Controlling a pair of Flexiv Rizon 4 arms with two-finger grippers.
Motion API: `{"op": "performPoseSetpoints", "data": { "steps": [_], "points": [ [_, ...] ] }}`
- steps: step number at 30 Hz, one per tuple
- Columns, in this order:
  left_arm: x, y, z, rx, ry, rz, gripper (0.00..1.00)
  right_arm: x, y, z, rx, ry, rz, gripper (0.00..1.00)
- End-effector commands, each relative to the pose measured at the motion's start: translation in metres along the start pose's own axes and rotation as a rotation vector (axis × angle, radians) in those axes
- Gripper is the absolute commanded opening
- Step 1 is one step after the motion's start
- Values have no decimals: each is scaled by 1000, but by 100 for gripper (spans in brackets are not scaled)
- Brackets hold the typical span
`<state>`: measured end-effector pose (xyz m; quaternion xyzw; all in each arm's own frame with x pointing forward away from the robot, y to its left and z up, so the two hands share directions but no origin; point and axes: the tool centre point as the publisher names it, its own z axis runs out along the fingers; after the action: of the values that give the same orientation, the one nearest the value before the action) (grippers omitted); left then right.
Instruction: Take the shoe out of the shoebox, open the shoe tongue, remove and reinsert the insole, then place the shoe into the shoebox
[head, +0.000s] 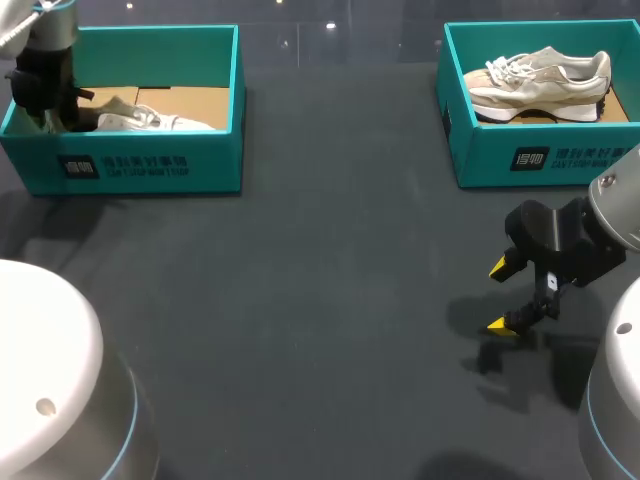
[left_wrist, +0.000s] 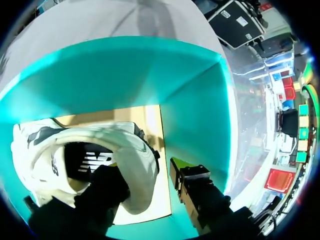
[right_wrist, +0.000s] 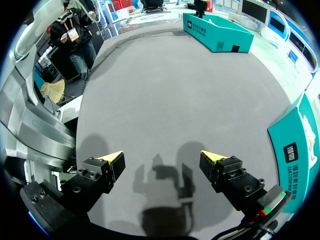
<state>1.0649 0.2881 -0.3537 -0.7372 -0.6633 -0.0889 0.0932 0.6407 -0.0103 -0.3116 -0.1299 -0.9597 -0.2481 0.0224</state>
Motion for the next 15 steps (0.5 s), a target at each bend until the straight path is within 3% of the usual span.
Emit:
{"op": "performPoseSetpoints", "data": {
  "steps": [1, 11, 15],
  "points": [
    [3, -4, -15, -12, -9, -4, 63, 2, -1, -1, 0, -3, 0, 100],
    [4, -4, -46, -33, -50, -10, 100, 2, -1, -1, 0, -3, 0, 100],
    [6, -7, -61, -29, -61, -14, 100, 2, -1, -1, 0, -3, 0, 100]
  ]
}}
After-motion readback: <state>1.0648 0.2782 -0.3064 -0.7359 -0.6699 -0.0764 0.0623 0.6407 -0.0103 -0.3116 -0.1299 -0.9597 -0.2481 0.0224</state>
